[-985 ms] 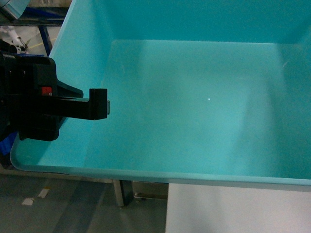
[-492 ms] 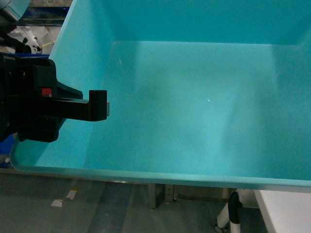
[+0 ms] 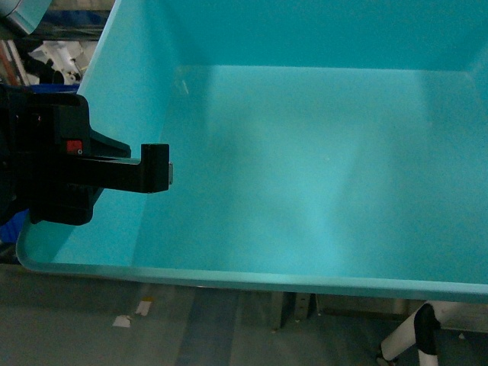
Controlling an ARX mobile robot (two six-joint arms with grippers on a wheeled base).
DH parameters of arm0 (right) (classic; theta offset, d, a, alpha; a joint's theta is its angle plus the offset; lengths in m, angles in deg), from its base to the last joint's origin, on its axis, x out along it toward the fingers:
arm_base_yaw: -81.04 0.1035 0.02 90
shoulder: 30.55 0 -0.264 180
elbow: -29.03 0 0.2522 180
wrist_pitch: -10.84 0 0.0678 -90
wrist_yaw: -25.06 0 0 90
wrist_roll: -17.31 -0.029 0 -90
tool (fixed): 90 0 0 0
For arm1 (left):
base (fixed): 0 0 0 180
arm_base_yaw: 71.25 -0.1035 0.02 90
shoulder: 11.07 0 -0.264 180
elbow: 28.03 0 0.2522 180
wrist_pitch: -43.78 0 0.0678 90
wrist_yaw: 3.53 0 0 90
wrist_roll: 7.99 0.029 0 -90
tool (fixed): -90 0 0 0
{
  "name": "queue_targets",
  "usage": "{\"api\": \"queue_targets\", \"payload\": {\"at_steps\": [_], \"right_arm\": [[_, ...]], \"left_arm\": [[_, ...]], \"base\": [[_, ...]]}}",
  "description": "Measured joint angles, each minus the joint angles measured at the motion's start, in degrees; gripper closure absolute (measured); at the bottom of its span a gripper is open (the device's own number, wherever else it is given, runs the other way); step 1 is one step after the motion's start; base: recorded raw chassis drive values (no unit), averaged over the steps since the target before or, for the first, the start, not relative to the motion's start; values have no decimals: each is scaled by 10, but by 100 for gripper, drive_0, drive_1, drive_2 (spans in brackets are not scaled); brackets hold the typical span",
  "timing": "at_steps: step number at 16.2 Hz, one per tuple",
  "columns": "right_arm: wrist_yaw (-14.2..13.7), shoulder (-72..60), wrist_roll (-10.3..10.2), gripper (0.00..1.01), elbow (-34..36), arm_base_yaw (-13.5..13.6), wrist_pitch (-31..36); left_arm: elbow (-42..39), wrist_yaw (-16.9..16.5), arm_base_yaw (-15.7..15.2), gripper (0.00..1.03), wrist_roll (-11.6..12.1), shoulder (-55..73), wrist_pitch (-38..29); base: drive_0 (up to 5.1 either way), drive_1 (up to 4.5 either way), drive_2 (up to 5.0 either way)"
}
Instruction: Organize blue bins on left shelf correctly
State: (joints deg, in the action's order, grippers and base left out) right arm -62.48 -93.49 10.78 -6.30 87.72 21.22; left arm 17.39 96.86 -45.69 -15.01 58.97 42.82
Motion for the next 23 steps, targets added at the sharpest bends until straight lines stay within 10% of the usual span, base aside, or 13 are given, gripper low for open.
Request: {"api": "queue_targets", "payload": {"at_steps": [14, 23], "right_arm": [[0, 0, 0, 94, 0, 0, 0], [1, 0, 0, 94, 0, 1, -1]], "left_arm": [[0, 0, 0, 101, 0, 0, -1], [-1, -1, -2, 101, 0, -1, 0]], "base": [[-507, 239, 239], [-7, 223, -236]]}}
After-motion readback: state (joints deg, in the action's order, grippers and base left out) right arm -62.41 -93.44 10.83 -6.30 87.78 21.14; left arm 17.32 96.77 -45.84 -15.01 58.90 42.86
